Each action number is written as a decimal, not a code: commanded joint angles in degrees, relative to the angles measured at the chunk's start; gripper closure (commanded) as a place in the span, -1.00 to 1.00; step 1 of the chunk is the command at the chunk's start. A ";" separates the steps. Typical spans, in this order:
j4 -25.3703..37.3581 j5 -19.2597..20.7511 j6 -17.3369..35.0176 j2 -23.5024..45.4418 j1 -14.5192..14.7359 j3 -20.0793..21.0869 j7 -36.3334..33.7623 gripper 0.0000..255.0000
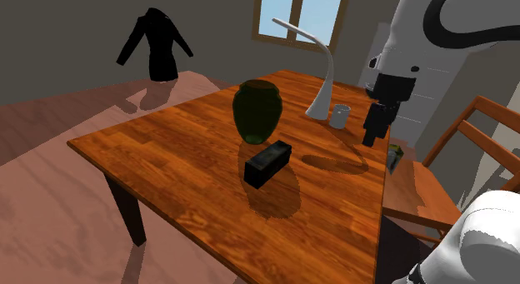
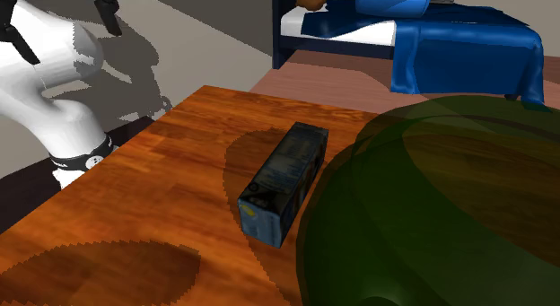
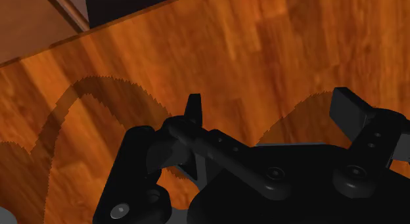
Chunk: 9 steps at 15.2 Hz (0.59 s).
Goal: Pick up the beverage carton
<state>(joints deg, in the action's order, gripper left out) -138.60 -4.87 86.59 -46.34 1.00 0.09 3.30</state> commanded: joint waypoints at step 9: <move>-0.13 -9.12 10.18 6.72 -4.20 14.96 -30.12 -1.00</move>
<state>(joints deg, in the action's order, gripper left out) -138.85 -13.00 95.25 -40.72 -2.57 13.16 -22.54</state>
